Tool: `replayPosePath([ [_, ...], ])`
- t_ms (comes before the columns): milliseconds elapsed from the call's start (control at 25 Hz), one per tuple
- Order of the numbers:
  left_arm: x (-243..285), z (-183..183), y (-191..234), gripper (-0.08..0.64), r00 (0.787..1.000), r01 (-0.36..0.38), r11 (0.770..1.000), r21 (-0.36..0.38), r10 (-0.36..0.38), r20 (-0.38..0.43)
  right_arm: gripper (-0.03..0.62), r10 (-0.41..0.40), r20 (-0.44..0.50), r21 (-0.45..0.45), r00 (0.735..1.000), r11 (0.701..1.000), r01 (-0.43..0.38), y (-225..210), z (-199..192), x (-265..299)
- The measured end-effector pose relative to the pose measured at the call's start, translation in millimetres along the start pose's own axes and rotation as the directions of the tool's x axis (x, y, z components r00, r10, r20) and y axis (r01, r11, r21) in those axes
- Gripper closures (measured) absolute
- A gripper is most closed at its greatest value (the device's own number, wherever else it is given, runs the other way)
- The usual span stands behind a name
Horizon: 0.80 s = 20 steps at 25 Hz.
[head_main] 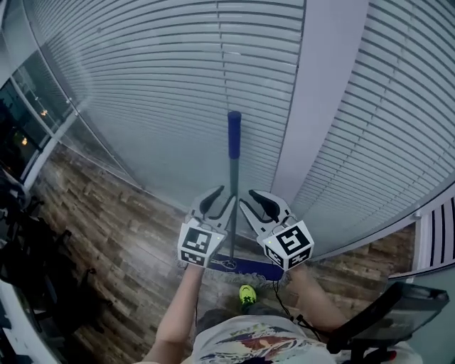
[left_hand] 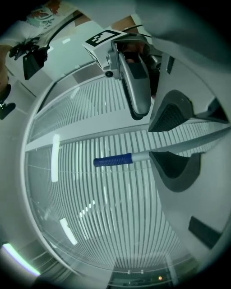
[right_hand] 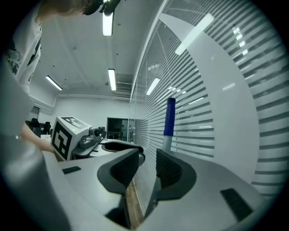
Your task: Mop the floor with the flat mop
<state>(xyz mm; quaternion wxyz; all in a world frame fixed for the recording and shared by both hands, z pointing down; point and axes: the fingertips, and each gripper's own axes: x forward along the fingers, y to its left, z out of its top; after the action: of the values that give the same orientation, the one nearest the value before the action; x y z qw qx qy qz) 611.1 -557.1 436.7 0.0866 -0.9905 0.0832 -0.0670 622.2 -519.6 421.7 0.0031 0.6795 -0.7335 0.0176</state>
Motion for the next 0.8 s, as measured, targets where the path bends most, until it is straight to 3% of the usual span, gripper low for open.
replayPosePath([
  [320,61.5,-57.2,25.1,0.4,0.997,0.002,1.0,0.018,0.0,-0.08,0.484,0.031,-0.016,0.029,0.999,0.999,-0.03,-29.6,-37.8,40.3],
  [440,80.3,-48.9,30.0,0.4,0.996,0.041,0.999,0.029,-0.039,-0.076,0.483,0.036,-0.023,0.017,0.999,0.999,-0.036,-42.8,-29.8,53.9],
  [640,79.0,-9.2,31.8,0.417,0.998,0.041,0.999,-0.014,-0.042,-0.041,0.482,0.034,-0.01,0.014,0.999,0.999,-0.034,-56.2,21.1,55.5],
  [800,62.9,-25.0,2.1,0.422,0.997,0.065,0.998,-0.013,-0.065,-0.033,0.475,0.021,0.015,-0.019,1.0,1.0,-0.021,-44.2,15.3,43.8],
])
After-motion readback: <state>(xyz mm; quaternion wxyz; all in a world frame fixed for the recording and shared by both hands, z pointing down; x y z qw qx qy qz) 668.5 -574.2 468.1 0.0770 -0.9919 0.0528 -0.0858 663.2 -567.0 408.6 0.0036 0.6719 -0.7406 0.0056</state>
